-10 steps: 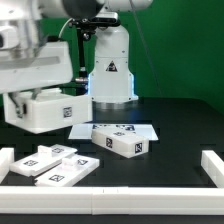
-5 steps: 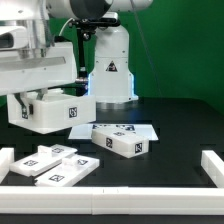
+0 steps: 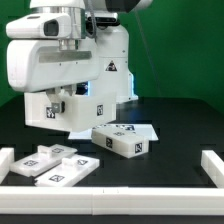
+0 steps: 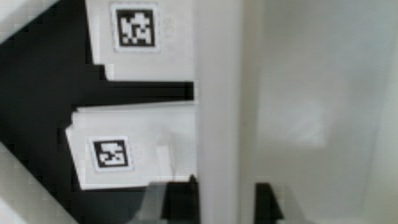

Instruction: Assemble cabinet

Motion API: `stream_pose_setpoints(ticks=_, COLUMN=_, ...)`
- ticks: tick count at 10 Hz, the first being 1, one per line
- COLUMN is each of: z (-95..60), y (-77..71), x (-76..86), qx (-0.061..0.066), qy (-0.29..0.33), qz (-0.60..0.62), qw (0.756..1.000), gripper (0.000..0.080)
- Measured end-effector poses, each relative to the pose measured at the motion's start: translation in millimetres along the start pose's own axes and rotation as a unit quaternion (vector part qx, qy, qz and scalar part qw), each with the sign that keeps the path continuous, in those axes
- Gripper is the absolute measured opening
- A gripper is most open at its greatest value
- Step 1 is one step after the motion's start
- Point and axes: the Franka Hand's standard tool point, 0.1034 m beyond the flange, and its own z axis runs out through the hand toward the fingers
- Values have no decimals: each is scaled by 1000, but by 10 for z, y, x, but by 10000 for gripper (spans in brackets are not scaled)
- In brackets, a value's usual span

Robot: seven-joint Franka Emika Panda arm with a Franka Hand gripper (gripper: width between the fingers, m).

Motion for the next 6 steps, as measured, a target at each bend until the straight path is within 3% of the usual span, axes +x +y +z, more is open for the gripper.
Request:
stream_pose_setpoints(ticks=2, z=11, y=-7, x=29, qx=1, qy=0, qz=-3, qw=1000, gripper=90)
stream_pose_setpoints(ticks=3, z=0, y=28, x=245, qx=-7, qy=0, qz=-50, qw=999, gripper=90)
stream_pose_setpoints(ticks=4, z=41, y=78, x=624, qx=-8, qy=0, qz=-96, qw=995, gripper=90)
stream_pose_setpoints(ticks=5, z=105, y=118, x=891, qx=9, qy=-12, qz=-131, qw=991, gripper=90)
stream_pose_setpoints(ticks=6, z=102, y=151, x=993, qx=3, qy=-9, qz=-129, qw=992, gripper=90)
